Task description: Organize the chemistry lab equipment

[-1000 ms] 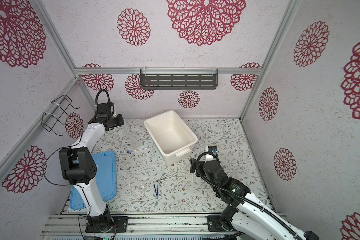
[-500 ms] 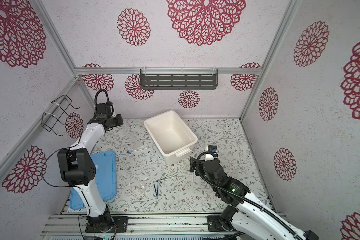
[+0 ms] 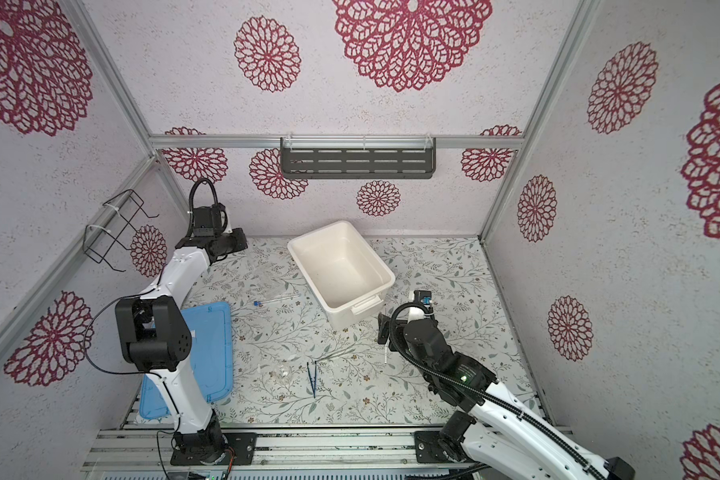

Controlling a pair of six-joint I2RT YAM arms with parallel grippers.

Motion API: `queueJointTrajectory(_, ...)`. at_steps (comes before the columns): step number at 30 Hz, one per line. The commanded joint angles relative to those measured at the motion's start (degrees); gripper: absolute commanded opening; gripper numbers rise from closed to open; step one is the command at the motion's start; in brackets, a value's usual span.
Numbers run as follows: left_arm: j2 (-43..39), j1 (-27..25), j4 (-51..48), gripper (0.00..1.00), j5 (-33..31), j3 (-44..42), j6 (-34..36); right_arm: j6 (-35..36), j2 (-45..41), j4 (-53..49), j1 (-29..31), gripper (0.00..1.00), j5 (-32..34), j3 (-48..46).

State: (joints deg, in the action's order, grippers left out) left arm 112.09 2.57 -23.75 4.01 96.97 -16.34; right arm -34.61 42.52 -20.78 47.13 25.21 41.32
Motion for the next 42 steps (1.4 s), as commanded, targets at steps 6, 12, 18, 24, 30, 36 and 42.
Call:
queueJointTrajectory(6, -1.34, 0.17, 0.8, 0.13, -0.44, -2.21, 0.43, -0.63, -0.51, 1.78, -0.2, 0.99, 0.01, -0.26)
queueJointTrajectory(12, -1.62, 0.2, 1.38, 0.13, -0.59, -3.28, 0.57, -0.85, -0.12, 1.93, -0.2, 0.99, -0.21, -0.22)
queueJointTrajectory(18, -1.38, 0.15, 1.93, 0.15, -0.3, -3.23, 0.34, -0.81, -0.25, 1.88, -0.2, 0.99, -0.07, -0.15)
queueJointTrajectory(24, -1.09, 0.07, 1.79, 0.17, 0.23, -3.5, 0.31, -1.14, -0.4, 1.83, -0.2, 0.99, 0.01, -0.31)
queueJointTrajectory(30, -1.02, -0.02, 2.03, 0.18, 0.34, -4.27, 0.22, -1.42, -0.66, 1.85, -0.2, 0.99, 0.03, -0.52)
queueJointTrajectory(36, -0.38, -0.01, 1.42, 0.22, 0.29, -3.67, 0.3, -1.38, -0.94, 1.58, -0.24, 0.99, 0.01, -0.43)
queueJointTrajectory(42, -1.02, -0.01, 1.5, 0.34, 0.37, -3.56, 0.2, -1.74, -1.0, 1.53, -0.2, 0.99, 0.18, -0.49)
